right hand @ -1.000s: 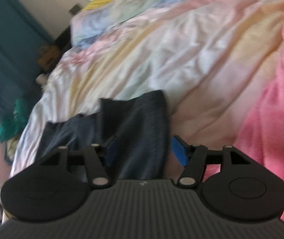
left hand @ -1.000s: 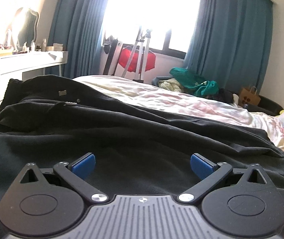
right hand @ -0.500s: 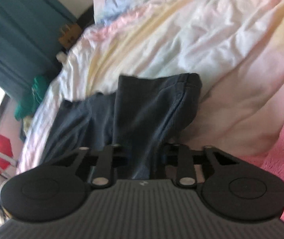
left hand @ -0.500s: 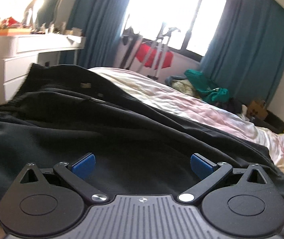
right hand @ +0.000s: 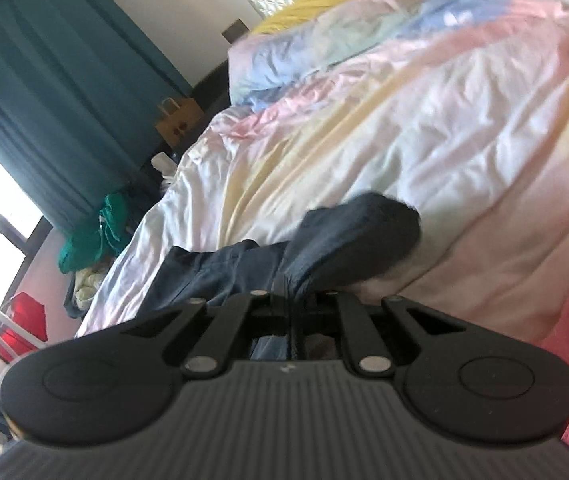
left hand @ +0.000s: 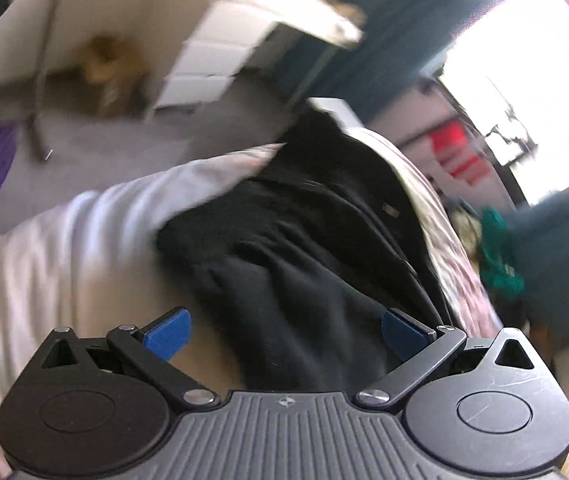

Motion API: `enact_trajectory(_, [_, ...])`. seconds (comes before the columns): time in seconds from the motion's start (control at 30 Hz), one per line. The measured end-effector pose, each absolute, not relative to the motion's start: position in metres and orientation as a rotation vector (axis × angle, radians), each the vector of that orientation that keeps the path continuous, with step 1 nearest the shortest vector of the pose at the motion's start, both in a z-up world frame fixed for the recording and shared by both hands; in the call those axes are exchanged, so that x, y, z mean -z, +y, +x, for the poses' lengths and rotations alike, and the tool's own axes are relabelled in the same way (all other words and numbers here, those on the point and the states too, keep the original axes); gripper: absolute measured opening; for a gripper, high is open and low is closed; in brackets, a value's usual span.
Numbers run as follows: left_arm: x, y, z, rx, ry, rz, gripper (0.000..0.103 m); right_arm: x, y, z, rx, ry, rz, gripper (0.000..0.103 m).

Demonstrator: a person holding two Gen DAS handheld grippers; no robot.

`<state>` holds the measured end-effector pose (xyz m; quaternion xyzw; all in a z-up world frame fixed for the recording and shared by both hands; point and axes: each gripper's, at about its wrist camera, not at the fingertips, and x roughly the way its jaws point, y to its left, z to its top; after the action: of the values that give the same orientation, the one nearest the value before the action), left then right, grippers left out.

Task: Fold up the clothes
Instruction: 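Grasp the ribbed waistband with the left gripper while the right gripper holds the hem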

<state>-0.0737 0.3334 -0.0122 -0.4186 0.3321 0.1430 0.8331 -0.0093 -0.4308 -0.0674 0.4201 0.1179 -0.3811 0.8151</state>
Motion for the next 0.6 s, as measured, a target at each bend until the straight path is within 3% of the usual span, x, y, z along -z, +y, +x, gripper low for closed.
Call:
enact_trajectory(0.13, [0.044, 0.357, -0.069, -0.282, 0.745, -1.035, 0.101, 0.071, -0.436, -0.007, 0.824, 0.273, 0.902, 0.008])
enact_trajectory(0.27, [0.073, 0.361, -0.06, -0.185, 0.736, -1.198, 0.086, 0.078, -0.44, -0.01, 0.83, 0.287, 0.935, 0.008])
enact_trajectory(0.43, [0.085, 0.354, -0.044, -0.161, 0.792, -1.219, 0.079, 0.082, -0.442, -0.011, 0.824, 0.281, 0.954, 0.008])
enact_trajectory(0.6, [0.079, 0.343, -0.036, -0.127, 0.767, -1.146, 0.046, 0.08, -0.441, -0.01, 0.819, 0.257, 0.95, 0.008])
